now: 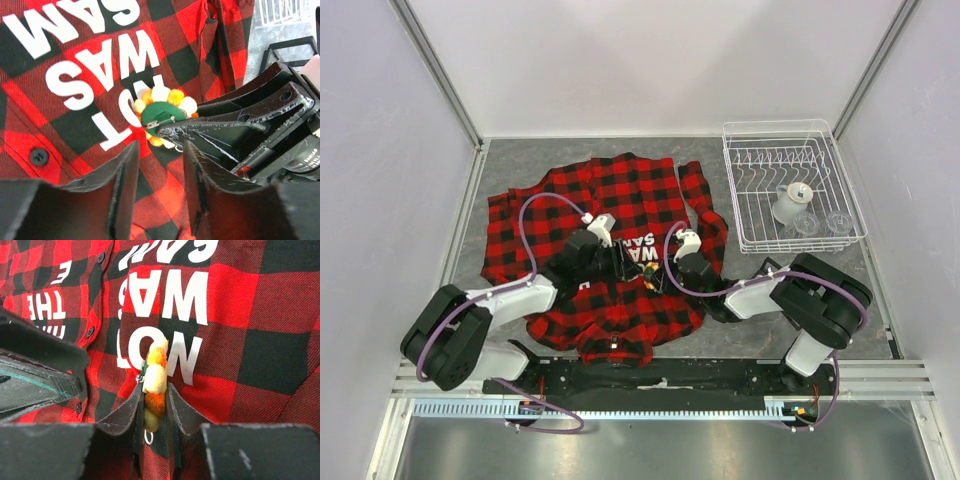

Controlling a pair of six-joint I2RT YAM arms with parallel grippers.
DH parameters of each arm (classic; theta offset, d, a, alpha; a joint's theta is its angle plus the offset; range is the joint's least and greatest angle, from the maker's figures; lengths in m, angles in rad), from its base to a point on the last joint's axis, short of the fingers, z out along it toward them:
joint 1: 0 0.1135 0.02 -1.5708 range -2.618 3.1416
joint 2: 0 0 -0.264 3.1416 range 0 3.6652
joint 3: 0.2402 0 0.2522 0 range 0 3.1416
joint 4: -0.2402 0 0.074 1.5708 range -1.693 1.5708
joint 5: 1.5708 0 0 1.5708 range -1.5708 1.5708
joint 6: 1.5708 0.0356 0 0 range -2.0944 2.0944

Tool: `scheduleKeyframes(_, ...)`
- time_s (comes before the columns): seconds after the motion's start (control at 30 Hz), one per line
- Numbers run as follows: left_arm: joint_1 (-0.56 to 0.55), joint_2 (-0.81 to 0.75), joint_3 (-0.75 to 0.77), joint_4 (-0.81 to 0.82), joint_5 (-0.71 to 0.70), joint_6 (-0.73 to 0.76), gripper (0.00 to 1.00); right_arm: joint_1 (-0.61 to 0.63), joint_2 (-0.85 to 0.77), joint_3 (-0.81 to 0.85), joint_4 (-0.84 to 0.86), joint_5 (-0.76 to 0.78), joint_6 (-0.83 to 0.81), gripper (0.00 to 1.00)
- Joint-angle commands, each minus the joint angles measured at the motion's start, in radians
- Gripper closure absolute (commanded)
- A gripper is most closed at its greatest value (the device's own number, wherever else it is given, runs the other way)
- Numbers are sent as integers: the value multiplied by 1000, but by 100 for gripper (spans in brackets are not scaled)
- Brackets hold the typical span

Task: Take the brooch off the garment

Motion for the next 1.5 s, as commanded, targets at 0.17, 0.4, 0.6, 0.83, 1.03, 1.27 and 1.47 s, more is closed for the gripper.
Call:
scheduleKeyframes(0.17, 3, 154, 176, -98, 21, 230, 53, 4, 24, -11, 97, -44, -38, 100)
scheduleKeyframes(0.4, 2, 213, 196, -96, 39, 227, 60, 4, 21, -17, 98, -37, -38, 100)
scheduleKeyframes(0.6, 2, 257, 191, -56, 79, 218, 63, 4, 22, -16, 103, -42, -41, 100)
scheduleKeyframes(0.83, 0, 257, 185, -39, 100, 215, 65, 4, 25, -17, 106, -42, -41, 100)
scheduleKeyframes(1.03, 0, 188, 145, -39, 68, 193, 60, 4, 27, -14, 103, -42, -42, 100)
scheduleKeyframes(1.27, -5, 185, 139, -33, 80, 181, 59, 4, 28, -13, 100, -44, -44, 100)
scheduleKeyframes(1.47, -8, 220, 156, -26, 88, 181, 61, 4, 28, -11, 103, -50, -44, 100)
